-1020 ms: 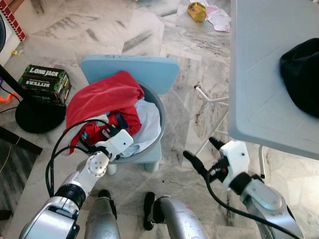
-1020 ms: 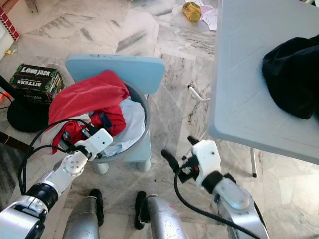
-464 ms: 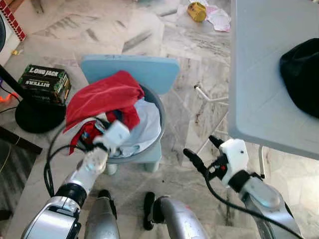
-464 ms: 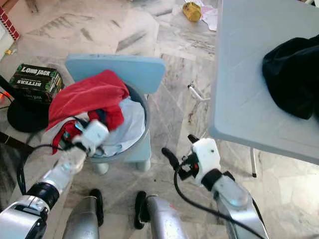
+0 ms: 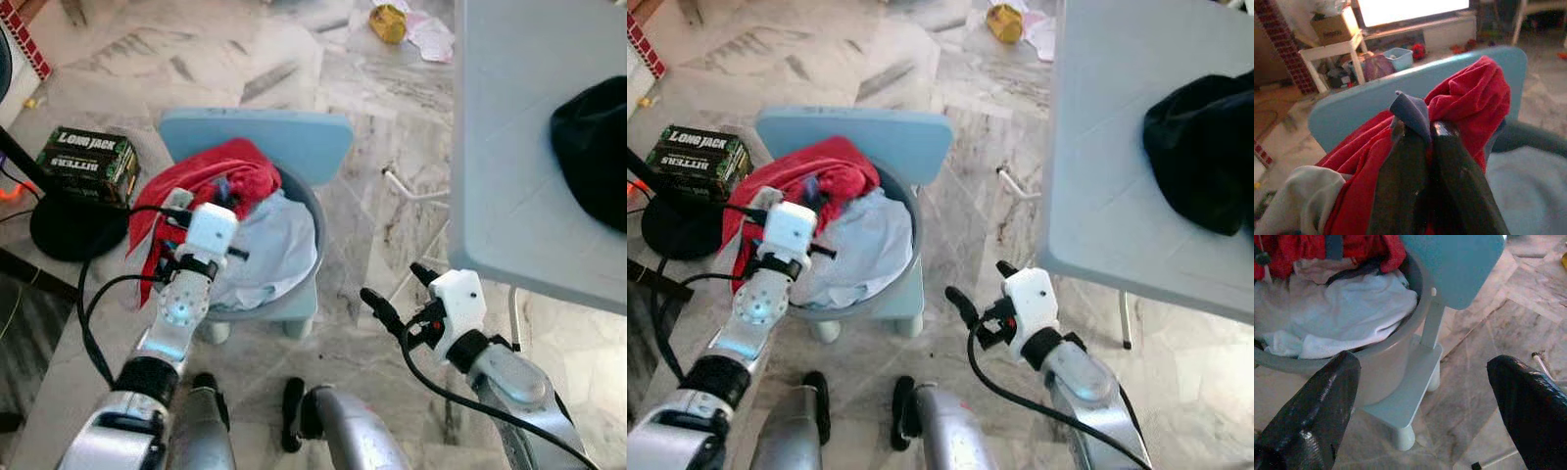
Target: Hang hanger
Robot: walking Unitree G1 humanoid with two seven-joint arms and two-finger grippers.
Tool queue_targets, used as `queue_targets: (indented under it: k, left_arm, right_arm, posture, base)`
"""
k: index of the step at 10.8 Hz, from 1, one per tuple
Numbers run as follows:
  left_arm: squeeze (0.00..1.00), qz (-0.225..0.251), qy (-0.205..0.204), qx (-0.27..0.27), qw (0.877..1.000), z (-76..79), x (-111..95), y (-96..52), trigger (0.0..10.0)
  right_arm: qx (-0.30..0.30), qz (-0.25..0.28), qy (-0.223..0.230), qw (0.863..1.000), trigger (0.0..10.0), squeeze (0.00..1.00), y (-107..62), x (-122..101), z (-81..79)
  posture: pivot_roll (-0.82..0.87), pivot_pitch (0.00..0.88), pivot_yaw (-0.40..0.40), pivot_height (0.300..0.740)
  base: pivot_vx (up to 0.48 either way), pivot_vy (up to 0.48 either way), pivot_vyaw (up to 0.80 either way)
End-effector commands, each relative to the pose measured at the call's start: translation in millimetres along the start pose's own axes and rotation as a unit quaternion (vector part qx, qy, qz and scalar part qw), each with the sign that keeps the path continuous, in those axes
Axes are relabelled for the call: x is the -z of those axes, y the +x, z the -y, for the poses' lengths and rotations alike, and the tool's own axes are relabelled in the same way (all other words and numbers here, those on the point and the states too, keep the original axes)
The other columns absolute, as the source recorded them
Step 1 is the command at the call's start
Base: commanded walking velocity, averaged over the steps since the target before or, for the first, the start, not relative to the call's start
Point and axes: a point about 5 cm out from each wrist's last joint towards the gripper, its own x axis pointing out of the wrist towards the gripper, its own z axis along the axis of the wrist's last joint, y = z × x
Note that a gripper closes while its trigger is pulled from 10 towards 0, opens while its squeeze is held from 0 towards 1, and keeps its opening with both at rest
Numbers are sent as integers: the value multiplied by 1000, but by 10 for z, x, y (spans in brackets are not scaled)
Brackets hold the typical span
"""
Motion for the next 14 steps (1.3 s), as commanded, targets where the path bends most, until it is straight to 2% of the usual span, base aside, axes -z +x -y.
queue_targets:
  k: [1, 2, 3, 5, 6, 7, 8, 9, 10, 11, 12, 13, 14]
  left_arm:
    - [0, 7, -14, 6, 1000, 52, -24, -10, 0]
    - [0, 32, -42, -5, 999, 93, -148, 52, 0]
    - [0, 67, -50, -10, 996, 126, -289, 93, 0]
    - [0, 127, -13, 17, 992, 213, -555, 210, 0]
    - [0, 157, 36, 25, 987, 124, -696, 355, 471]
    - [0, 170, 58, 18, 984, 60, -750, 396, 667]
    - [0, 199, 93, 4, 976, -50, -871, 446, 784]
    - [0, 190, 86, 19, 978, 0, -835, 390, 3961]
    - [0, 143, 51, 81, 985, 189, -629, 261, 6314]
    - [0, 78, 12, 174, 982, 452, -375, 61, 8667]
    - [0, 40, 21, 252, 967, 625, -206, -131, 10000]
    - [0, -21, 22, 319, 947, 731, 2, -374, 10000]
    - [0, -55, 31, 335, 940, 731, 122, -486, 10000]
  right_arm:
    - [6, -7, 0, 1000, 10000, 0, -32, 40, 21]
    - [13, -2, -5, 1000, 10000, 0, -6, 35, 41]
    - [20, 0, -8, 1000, 10000, 0, 1, 31, 58]
    - [22, 1, -9, 1000, 10000, 0, 21, 32, 65]
    - [22, 4, -10, 1000, 10000, 0, 59, 26, 58]
    - [23, 5, -10, 1000, 10000, 0, 69, 24, 57]
    - [27, 9, -11, 1000, 10000, 0, 82, 20, 63]
    - [31, 10, -11, 999, 10000, 0, 88, 32, 58]
    - [30, 9, -10, 999, 10000, 0, 89, 45, 40]
    - [29, 9, -10, 999, 10000, 0, 97, 49, 32]
    - [27, 9, -12, 1000, 10000, 0, 109, 49, 36]
    - [28, 10, -15, 999, 10000, 0, 132, 47, 57]
    - [28, 11, -15, 999, 10000, 0, 139, 45, 61]
  posture:
    - [-98, 255, -189, 740]
    - [-97, 251, -185, 740]
    - [-98, 249, -182, 740]
    - [-95, 241, -180, 740]
    - [-90, 233, -177, 740]
    - [-89, 229, -173, 740]
    - [-86, 227, -168, 740]
    - [-81, 228, -165, 740]
    - [-80, 229, -165, 740]
    - [-72, 233, -170, 740]
    - [-67, 232, -170, 740]
    - [-64, 232, -170, 740]
    - [-59, 233, -169, 740]
  base:
    - [0, 0, 0]
    - [0, 0, 0]
    - [0, 0, 0]
    - [0, 0, 0]
    - [0, 0, 0]
    - [0, 0, 0]
    - [0, 0, 0]
    - [0, 0, 0]
    - [0, 0, 0]
    - [0, 0, 0]
    - [0, 0, 0]
    - [0, 0, 0]
    - [0, 0, 0]
